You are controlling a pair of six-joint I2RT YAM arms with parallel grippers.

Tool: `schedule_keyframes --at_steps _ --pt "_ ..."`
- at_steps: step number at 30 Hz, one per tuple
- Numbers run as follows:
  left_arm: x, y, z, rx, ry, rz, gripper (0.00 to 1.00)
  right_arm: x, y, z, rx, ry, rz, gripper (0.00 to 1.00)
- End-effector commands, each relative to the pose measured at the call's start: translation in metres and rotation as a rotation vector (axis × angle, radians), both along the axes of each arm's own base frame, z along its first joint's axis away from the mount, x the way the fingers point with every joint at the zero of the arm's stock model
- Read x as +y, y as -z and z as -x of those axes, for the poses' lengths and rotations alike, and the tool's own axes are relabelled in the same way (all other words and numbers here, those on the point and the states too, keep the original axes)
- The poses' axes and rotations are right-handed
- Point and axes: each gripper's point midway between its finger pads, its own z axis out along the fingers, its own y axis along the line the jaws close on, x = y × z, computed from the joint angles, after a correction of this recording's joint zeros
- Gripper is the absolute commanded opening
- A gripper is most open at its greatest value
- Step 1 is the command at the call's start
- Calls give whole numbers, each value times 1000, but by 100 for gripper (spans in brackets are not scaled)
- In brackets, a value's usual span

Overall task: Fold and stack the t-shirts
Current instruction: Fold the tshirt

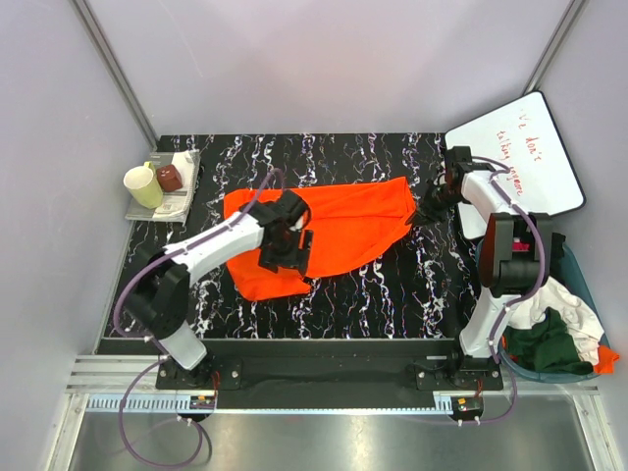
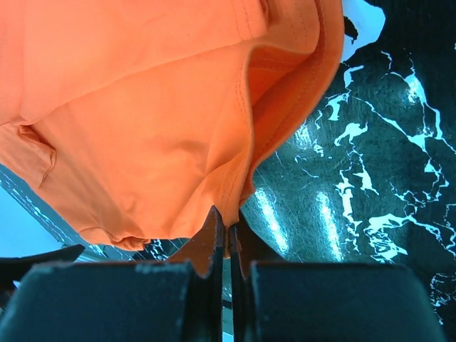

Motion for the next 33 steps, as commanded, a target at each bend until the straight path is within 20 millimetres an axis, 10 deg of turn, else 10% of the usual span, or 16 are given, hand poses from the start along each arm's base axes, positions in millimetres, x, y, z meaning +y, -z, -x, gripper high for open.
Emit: schedule_keyframes --at_steps 1,18,29,31,33 --pt "-21 -6 -13 -95 124 -90 74 7 -10 -10 -33 -30 -28 0" --pt "-21 47 17 30 218 -332 56 12 -4 -16 -13 -34 -61 0" --pt "23 9 -12 -88 173 -603 34 14 0 -22 -10 -44 -74 0" --pt "24 -11 -27 -131 174 -641 0 15 0 -21 -7 -47 -81 0" --pt "21 -30 -41 -176 173 -660 0 15 1 -21 -5 -49 -82 0"
